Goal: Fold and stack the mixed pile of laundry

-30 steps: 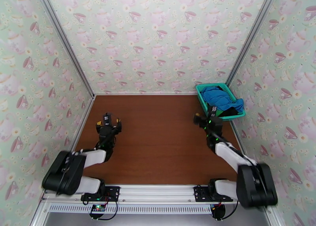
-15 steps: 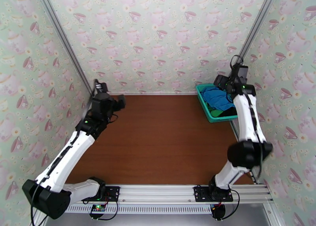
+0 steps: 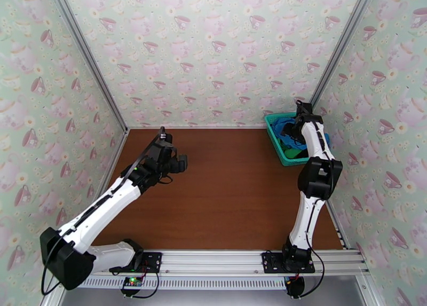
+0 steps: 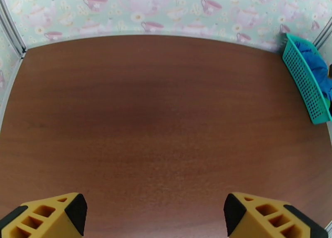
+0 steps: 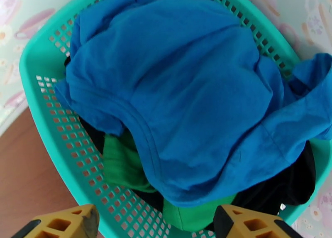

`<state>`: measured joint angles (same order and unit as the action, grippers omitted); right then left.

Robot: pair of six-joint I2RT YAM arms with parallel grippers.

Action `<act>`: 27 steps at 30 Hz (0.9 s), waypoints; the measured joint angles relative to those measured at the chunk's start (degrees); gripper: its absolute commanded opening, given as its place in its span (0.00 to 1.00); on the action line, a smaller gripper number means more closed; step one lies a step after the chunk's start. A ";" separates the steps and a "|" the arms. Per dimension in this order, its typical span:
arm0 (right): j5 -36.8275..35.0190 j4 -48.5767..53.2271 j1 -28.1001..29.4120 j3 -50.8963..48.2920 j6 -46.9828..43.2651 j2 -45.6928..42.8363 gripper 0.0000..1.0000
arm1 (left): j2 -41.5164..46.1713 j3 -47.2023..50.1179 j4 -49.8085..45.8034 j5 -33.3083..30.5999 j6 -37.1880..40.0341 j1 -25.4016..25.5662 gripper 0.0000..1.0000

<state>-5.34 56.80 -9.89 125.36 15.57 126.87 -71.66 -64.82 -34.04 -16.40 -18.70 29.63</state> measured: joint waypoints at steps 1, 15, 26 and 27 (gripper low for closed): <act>0.00 -0.33 0.00 0.00 0.42 0.11 0.74 | -0.07 0.11 0.44 0.20 0.00 0.00 0.92; -1.88 -1.44 -0.37 1.03 4.42 7.45 0.61 | -4.44 0.20 3.85 3.34 0.07 0.44 0.88; -3.28 -4.39 -0.37 -0.55 4.85 6.80 0.00 | -5.53 0.17 3.87 3.58 0.20 2.19 0.86; -3.26 -4.70 -0.37 -1.22 5.05 6.29 0.00 | -5.53 0.15 3.87 3.58 0.20 2.47 0.86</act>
<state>-8.60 52.10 -10.26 124.14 20.62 133.16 -77.19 -64.66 -30.17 -12.82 -18.50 32.10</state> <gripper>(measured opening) 0.068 0.864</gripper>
